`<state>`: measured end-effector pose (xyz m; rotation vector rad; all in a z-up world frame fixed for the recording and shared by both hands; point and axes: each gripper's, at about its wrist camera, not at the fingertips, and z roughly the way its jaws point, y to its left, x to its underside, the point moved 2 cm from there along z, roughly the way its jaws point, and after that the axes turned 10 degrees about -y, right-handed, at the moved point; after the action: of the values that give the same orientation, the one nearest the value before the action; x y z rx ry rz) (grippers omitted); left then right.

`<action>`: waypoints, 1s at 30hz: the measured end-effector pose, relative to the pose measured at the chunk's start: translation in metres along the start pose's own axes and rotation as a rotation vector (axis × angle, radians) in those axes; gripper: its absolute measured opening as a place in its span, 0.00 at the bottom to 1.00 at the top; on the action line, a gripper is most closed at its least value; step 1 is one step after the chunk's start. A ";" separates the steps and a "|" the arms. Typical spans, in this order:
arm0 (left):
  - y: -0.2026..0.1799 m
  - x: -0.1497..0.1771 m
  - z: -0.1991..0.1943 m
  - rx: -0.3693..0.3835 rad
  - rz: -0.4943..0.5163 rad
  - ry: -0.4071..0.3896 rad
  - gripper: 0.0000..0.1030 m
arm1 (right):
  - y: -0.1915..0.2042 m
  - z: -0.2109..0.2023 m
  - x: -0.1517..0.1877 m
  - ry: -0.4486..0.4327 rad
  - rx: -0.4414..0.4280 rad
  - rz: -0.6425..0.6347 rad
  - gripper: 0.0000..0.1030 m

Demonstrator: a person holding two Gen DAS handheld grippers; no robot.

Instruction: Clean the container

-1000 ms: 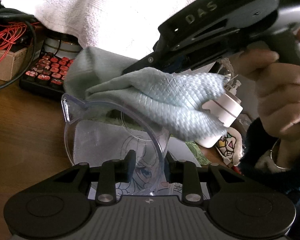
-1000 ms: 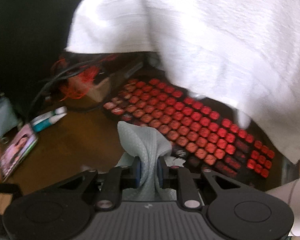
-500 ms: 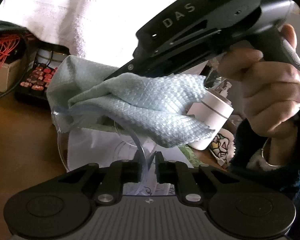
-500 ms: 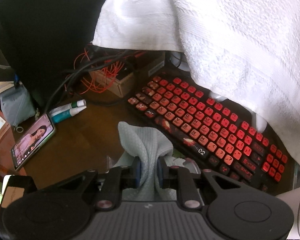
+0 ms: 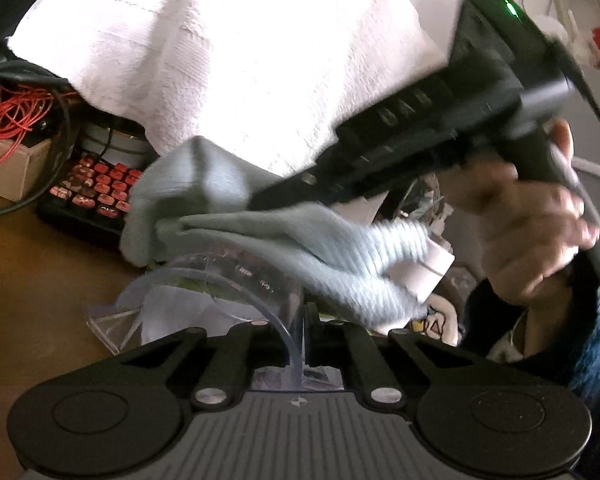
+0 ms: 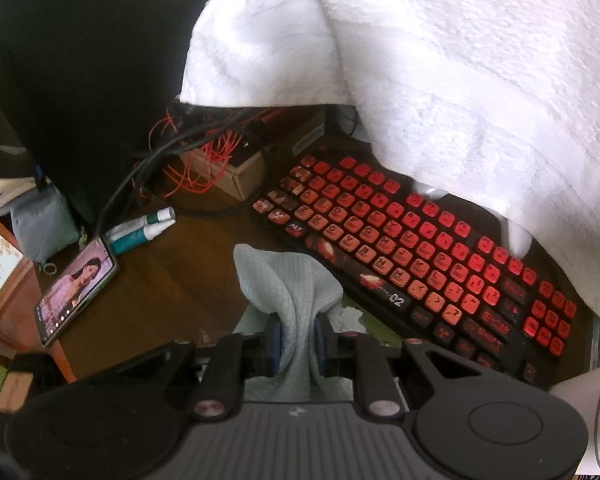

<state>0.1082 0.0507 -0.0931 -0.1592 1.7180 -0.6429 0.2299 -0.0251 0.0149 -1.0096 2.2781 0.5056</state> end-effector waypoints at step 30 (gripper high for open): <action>0.013 0.000 0.000 0.048 -0.086 0.002 0.06 | 0.016 -0.006 0.015 0.002 -0.147 -0.058 0.37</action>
<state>0.1110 0.0616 -0.0999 -0.1991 1.7036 -0.7472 0.2076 -0.0265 0.0117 -1.1440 2.2326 0.6557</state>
